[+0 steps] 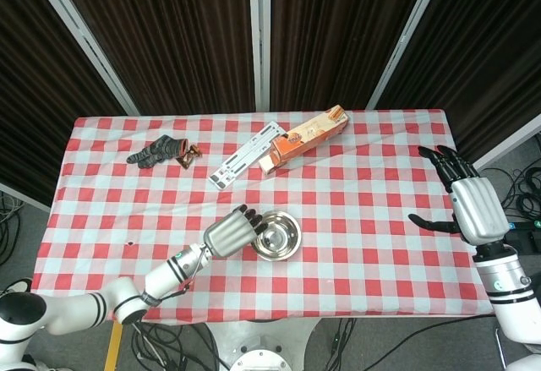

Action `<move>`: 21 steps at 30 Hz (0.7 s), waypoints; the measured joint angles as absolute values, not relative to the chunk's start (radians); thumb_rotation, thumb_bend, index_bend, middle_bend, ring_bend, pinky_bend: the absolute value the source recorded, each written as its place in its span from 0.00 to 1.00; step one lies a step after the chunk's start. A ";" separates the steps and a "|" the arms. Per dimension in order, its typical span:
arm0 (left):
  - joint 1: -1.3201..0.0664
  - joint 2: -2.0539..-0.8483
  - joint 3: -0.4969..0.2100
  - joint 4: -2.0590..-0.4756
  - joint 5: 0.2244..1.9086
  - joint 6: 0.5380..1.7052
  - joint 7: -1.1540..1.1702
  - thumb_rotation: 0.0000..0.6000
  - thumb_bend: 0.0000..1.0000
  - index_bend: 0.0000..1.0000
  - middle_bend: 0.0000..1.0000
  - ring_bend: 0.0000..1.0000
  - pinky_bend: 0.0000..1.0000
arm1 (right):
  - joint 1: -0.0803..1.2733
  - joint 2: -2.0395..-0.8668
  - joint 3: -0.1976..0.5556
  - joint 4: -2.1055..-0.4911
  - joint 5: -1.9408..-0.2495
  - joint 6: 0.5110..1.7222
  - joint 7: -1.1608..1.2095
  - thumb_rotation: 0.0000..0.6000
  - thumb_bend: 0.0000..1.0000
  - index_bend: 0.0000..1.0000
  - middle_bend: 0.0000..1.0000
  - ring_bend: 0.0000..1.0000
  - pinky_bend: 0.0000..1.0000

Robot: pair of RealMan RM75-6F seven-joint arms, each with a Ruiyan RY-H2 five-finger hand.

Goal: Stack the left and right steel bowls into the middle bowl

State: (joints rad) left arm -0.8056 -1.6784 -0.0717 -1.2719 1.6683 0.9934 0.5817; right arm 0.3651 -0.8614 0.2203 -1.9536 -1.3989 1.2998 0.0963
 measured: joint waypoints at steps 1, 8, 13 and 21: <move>-0.800 -1.667 -0.072 -1.280 1.661 0.995 0.591 1.00 0.20 0.36 0.44 0.40 0.51 | 0.364 -0.861 0.218 -1.955 -1.402 1.301 0.092 1.00 0.02 0.09 0.16 0.07 0.16; -0.638 -1.532 -0.081 -1.430 1.496 1.107 0.608 1.00 0.15 0.31 0.36 0.30 0.43 | 0.338 -0.892 0.184 -1.925 -1.442 1.337 -0.017 1.00 0.03 0.09 0.16 0.06 0.14; -0.486 -1.461 -0.083 -1.563 1.400 1.253 0.440 1.00 0.10 0.27 0.32 0.25 0.34 | 0.285 -1.014 0.115 -1.840 -1.476 1.388 -0.153 1.00 0.02 0.09 0.15 0.04 0.11; -0.210 -1.354 -0.012 -1.630 1.422 1.572 0.218 1.00 0.09 0.27 0.31 0.24 0.31 | 0.170 -1.131 -0.038 -1.678 -1.559 1.434 -0.153 1.00 0.01 0.02 0.08 0.00 0.03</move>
State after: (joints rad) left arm -0.2096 -1.3536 -0.0116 -1.6298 1.4217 1.5724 0.2180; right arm 0.1704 -1.1312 -0.0385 -1.6780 -1.5592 1.4342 -0.1534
